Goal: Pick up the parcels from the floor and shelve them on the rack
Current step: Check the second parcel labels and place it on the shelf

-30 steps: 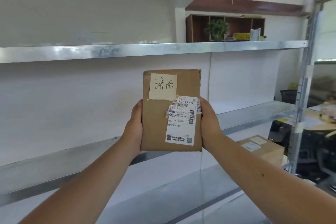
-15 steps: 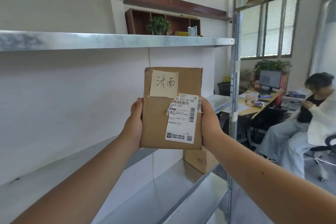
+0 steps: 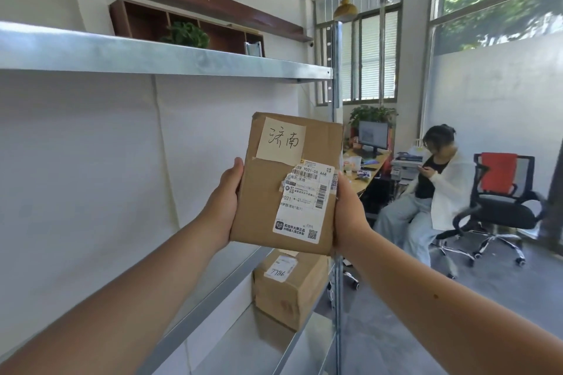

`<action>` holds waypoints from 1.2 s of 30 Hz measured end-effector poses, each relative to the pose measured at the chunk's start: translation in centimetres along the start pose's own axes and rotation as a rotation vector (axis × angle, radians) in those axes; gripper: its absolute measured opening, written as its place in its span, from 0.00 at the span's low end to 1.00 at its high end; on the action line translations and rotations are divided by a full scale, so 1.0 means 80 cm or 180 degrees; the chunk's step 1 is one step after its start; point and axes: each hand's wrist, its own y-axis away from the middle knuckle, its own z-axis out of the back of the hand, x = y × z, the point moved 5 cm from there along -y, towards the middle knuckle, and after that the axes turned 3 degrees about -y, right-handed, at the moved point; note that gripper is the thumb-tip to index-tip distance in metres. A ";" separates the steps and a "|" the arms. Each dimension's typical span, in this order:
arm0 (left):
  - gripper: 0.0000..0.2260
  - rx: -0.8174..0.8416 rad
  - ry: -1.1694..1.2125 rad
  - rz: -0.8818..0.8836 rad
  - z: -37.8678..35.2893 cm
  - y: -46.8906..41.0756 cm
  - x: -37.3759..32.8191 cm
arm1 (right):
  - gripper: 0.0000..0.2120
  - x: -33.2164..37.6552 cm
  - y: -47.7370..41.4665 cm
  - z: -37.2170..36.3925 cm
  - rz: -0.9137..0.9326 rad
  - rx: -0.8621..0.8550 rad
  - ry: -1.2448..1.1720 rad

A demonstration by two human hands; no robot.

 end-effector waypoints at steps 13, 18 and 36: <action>0.24 0.0321 -0.0335 0.0273 -0.061 -0.131 -0.007 | 0.22 0.010 -0.126 0.056 -0.0172 -0.0258 0.0471; 0.25 -0.0183 -0.0809 0.0429 -0.048 -0.178 -0.021 | 0.19 0.006 -0.181 0.057 -0.0472 0.0119 0.0418; 0.19 -0.1231 -0.3789 -0.0152 -0.059 -0.256 -0.063 | 0.16 -0.038 -0.266 0.072 -0.1413 0.0529 0.0495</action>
